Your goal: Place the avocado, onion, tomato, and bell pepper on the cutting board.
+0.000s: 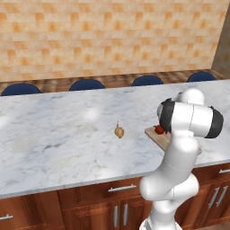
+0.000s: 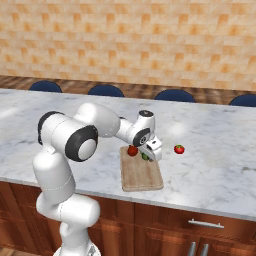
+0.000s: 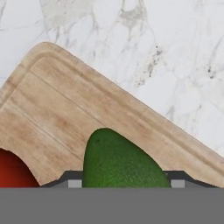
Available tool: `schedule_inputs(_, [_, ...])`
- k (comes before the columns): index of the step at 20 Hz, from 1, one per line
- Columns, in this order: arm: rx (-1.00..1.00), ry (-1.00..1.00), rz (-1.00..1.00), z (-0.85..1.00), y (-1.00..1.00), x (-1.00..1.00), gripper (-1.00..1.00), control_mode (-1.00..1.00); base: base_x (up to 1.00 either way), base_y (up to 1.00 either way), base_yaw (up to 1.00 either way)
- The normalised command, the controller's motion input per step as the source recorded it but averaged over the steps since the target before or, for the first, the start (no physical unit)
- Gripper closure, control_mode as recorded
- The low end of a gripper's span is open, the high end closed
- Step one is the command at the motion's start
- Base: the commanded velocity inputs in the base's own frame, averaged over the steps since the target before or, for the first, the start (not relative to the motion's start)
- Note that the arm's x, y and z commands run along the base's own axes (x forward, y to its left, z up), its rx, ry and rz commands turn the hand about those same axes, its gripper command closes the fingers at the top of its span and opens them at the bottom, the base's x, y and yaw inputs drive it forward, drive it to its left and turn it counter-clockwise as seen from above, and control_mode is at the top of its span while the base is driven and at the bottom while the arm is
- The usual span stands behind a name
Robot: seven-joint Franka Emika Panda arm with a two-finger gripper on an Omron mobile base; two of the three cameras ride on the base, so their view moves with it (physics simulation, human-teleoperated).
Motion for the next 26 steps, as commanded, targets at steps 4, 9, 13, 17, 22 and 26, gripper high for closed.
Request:
schedule_inputs(4, [0.0,0.0,-0.01,-0.15,0.0,0.07,1.0,-1.0,0.0,0.0,0.0])
schedule_inputs(9, [0.0,0.0,0.0,-0.14,0.0,0.05,1.0,-1.0,0.0,0.0,0.0])
schedule_inputs(13, [0.0,0.0,0.0,-0.14,0.0,0.03,1.0,-1.0,0.0,0.0,0.0])
schedule_inputs(17, [0.0,0.0,0.0,-0.16,0.0,0.01,1.0,-1.0,0.0,0.0,0.0])
schedule_inputs(22, [0.0,0.0,0.0,-0.22,0.0,0.01,-1.0,-1.0,0.0,0.0,0.0])
schedule_inputs(26, [0.0,0.0,0.0,-0.15,0.0,0.01,-1.0,-1.0,0.0,0.0,0.0])
